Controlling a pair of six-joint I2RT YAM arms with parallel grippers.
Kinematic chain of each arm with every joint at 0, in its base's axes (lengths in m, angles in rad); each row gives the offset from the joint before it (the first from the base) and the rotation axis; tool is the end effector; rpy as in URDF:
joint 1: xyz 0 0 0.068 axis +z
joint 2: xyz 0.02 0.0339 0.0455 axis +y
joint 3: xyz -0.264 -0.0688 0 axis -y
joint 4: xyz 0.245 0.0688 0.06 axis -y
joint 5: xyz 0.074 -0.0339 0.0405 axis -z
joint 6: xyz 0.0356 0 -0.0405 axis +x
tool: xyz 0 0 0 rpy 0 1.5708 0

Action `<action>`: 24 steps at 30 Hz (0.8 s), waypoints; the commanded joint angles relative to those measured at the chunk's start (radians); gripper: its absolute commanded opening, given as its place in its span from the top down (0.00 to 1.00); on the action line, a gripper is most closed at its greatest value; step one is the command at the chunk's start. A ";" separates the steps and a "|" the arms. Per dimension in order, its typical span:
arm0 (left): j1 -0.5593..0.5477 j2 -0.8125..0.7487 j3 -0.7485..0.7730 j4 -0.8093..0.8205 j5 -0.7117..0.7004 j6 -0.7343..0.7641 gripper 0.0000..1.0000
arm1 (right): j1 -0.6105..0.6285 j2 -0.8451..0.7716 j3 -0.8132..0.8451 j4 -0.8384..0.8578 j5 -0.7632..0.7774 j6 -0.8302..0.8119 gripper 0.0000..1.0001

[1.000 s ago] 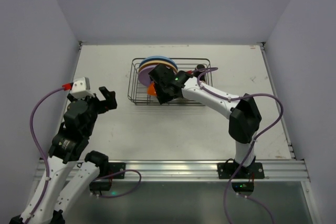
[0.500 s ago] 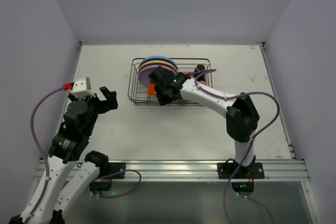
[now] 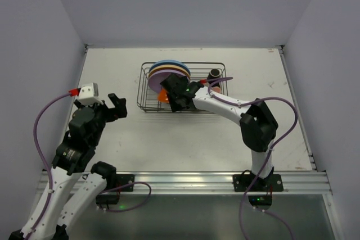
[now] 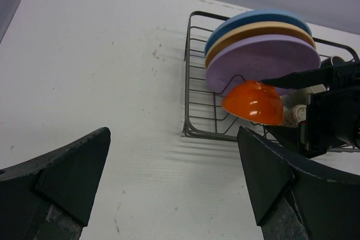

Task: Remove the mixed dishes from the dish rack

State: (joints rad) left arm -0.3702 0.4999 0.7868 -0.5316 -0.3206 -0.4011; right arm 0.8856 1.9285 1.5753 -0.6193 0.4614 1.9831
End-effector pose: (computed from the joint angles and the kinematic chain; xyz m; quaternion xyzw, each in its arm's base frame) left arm 0.1074 -0.0297 0.3408 -0.1103 0.7764 -0.1120 0.6103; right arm 0.2798 0.3173 0.2449 0.5427 0.7585 0.2545 0.2555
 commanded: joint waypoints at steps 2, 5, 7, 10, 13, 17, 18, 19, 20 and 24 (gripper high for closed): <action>-0.010 0.000 -0.017 0.048 0.012 0.019 0.00 | -0.002 -0.020 -0.050 0.091 0.124 0.540 0.19; -0.015 0.000 -0.018 0.053 0.029 0.024 0.00 | -0.002 -0.048 -0.135 0.258 0.143 0.485 0.19; -0.018 0.000 -0.020 0.055 0.035 0.025 0.00 | 0.000 -0.059 -0.195 0.372 0.151 0.451 0.19; -0.019 0.000 -0.020 0.056 0.037 0.027 0.00 | 0.001 -0.072 -0.213 0.411 0.169 0.422 0.19; -0.019 0.002 -0.020 0.056 0.038 0.028 0.00 | 0.001 -0.085 -0.238 0.466 0.191 0.392 0.20; -0.019 0.003 -0.020 0.058 0.040 0.028 0.00 | 0.000 -0.091 -0.314 0.611 0.218 0.329 0.22; -0.019 0.002 -0.020 0.058 0.041 0.028 0.00 | 0.000 -0.091 -0.325 0.669 0.223 0.310 0.23; -0.019 0.003 -0.020 0.058 0.041 0.028 0.00 | 0.000 -0.092 -0.334 0.694 0.229 0.292 0.24; -0.019 0.003 -0.020 0.058 0.043 0.028 0.00 | 0.001 -0.095 -0.351 0.735 0.232 0.257 0.24; -0.019 0.003 -0.020 0.059 0.043 0.030 0.00 | 0.000 -0.112 -0.379 0.793 0.244 0.220 0.31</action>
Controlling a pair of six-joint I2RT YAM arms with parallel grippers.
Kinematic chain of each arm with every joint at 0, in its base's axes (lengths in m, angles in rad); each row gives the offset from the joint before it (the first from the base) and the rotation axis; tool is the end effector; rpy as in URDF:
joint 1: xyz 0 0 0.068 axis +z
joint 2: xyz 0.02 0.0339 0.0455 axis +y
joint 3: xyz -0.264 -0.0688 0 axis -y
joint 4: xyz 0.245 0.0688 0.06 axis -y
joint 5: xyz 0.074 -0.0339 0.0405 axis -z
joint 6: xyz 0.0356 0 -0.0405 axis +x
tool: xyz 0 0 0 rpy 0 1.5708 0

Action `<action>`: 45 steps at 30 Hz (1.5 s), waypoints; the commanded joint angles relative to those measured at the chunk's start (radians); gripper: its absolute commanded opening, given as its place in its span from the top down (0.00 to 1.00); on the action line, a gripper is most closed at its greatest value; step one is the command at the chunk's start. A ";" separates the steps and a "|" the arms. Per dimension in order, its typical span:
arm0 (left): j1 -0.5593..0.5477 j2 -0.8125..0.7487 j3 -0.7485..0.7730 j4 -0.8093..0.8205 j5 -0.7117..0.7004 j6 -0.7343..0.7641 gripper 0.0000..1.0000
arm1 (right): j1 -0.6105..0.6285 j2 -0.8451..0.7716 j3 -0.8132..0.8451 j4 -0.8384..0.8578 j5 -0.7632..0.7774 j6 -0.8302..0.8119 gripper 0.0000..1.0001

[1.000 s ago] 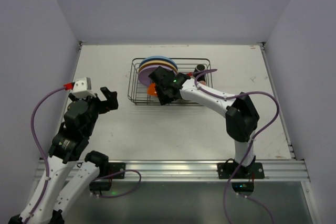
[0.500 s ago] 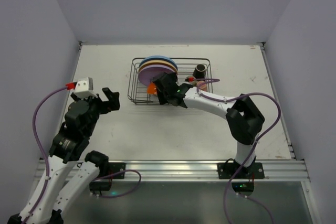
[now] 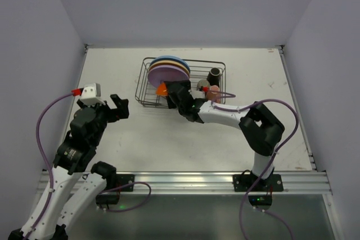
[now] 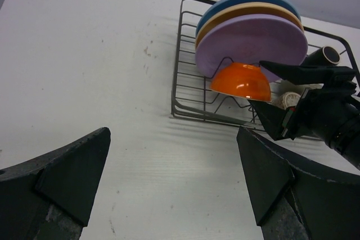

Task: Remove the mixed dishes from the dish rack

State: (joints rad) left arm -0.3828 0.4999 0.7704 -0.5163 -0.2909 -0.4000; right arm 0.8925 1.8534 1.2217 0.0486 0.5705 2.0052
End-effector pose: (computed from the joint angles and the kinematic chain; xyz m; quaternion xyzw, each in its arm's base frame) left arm 0.1088 -0.0328 0.3370 -0.0959 0.7793 -0.1265 0.6062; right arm 0.2745 0.3099 0.2135 0.5595 0.6471 0.4213 0.3013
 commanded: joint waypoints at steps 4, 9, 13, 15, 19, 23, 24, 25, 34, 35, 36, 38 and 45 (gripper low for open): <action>-0.007 0.002 -0.003 0.042 0.012 0.029 0.00 | -0.006 -0.052 -0.062 0.180 0.152 0.175 0.42; -0.007 0.000 -0.003 0.039 0.009 0.029 0.00 | -0.006 -0.051 -0.112 0.281 0.172 0.147 0.54; -0.005 0.002 -0.003 0.041 0.012 0.029 0.00 | -0.006 -0.051 -0.142 0.394 0.183 0.066 0.51; -0.007 0.002 -0.003 0.041 0.012 0.029 0.00 | -0.006 -0.048 -0.166 0.525 0.198 -0.026 0.50; -0.007 0.000 -0.003 0.041 0.012 0.029 0.00 | -0.006 -0.036 -0.183 0.623 0.206 -0.091 0.50; -0.007 -0.001 -0.003 0.041 0.012 0.029 0.00 | -0.009 -0.016 -0.186 0.631 0.201 -0.079 0.50; -0.007 -0.003 -0.003 0.041 0.010 0.029 0.00 | -0.009 -0.011 -0.189 0.639 0.200 -0.079 0.51; -0.005 -0.003 -0.003 0.041 0.010 0.029 0.00 | -0.009 -0.010 -0.195 0.648 0.198 -0.080 0.52; -0.007 -0.009 -0.003 0.038 0.006 0.029 0.00 | -0.018 0.021 -0.191 0.620 0.169 -0.030 0.65; -0.007 -0.009 -0.003 0.038 0.004 0.027 0.00 | -0.017 0.021 -0.192 0.620 0.169 -0.028 0.69; -0.007 -0.009 -0.003 0.038 0.004 0.027 0.00 | -0.020 0.023 -0.192 0.620 0.167 -0.026 0.72; -0.008 -0.009 -0.002 0.038 0.004 0.027 0.00 | -0.023 0.029 -0.195 0.619 0.173 -0.017 0.73; -0.011 -0.017 -0.002 0.035 0.001 0.027 0.00 | -0.026 0.038 -0.191 0.629 0.180 -0.026 0.75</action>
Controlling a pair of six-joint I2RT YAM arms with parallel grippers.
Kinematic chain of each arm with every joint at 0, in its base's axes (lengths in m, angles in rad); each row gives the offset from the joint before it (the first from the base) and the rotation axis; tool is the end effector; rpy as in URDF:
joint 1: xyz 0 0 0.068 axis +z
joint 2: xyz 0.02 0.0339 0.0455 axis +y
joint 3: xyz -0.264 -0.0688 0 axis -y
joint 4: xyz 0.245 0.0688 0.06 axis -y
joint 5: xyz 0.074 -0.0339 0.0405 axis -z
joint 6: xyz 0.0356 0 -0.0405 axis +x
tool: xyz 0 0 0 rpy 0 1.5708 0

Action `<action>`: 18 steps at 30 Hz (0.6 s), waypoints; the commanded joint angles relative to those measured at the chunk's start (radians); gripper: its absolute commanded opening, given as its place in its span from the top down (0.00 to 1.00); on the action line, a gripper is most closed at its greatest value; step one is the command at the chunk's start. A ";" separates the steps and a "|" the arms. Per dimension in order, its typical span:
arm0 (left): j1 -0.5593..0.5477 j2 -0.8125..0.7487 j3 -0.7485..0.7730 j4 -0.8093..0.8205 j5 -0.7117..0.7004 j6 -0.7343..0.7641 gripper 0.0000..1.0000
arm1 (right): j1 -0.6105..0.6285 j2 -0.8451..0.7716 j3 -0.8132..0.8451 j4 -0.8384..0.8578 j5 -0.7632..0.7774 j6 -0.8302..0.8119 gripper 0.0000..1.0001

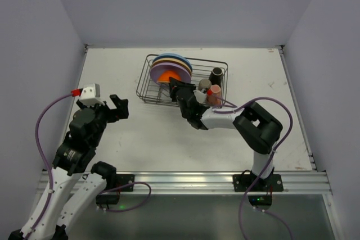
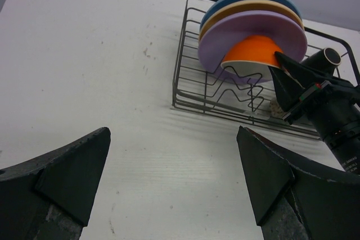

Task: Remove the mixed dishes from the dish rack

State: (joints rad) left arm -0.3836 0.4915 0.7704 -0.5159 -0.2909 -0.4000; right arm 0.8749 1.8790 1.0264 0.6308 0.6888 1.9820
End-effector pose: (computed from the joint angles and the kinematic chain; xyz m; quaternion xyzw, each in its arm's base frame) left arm 0.1071 -0.0322 0.3378 -0.0960 0.7767 -0.1284 0.6091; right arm 0.2773 0.2967 0.1977 0.5658 0.5145 0.5445 0.3444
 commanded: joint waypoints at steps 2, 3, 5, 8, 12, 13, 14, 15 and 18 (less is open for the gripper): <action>-0.012 -0.007 -0.002 0.036 0.001 0.027 0.00 | -0.010 0.015 0.008 0.053 0.060 -0.008 0.84; -0.012 -0.007 -0.002 0.036 -0.001 0.027 0.00 | -0.010 0.017 0.008 0.058 0.058 -0.011 0.88; -0.012 -0.007 -0.002 0.034 -0.002 0.027 0.00 | -0.010 0.017 0.000 0.092 0.060 -0.025 0.93; -0.014 -0.007 -0.002 0.034 -0.002 0.027 0.00 | -0.010 0.020 -0.012 0.138 0.058 -0.032 0.93; -0.015 -0.007 -0.002 0.034 -0.002 0.026 0.00 | -0.010 0.022 -0.017 0.162 0.057 -0.054 0.98; -0.015 -0.007 -0.002 0.036 -0.002 0.026 0.00 | -0.010 0.022 -0.019 0.167 0.049 -0.055 1.00; -0.015 -0.007 -0.002 0.036 -0.002 0.026 0.00 | -0.010 0.023 -0.020 0.176 0.046 -0.058 1.00; -0.015 -0.007 -0.002 0.036 -0.002 0.026 0.00 | -0.010 0.025 -0.026 0.193 0.043 -0.061 1.00; -0.015 -0.005 -0.002 0.036 -0.001 0.026 0.00 | -0.010 0.029 -0.045 0.230 0.031 -0.072 1.00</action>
State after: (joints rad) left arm -0.3897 0.4904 0.7704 -0.5156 -0.2913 -0.4000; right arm 0.8692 1.8980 1.0027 0.7662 0.6884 1.9430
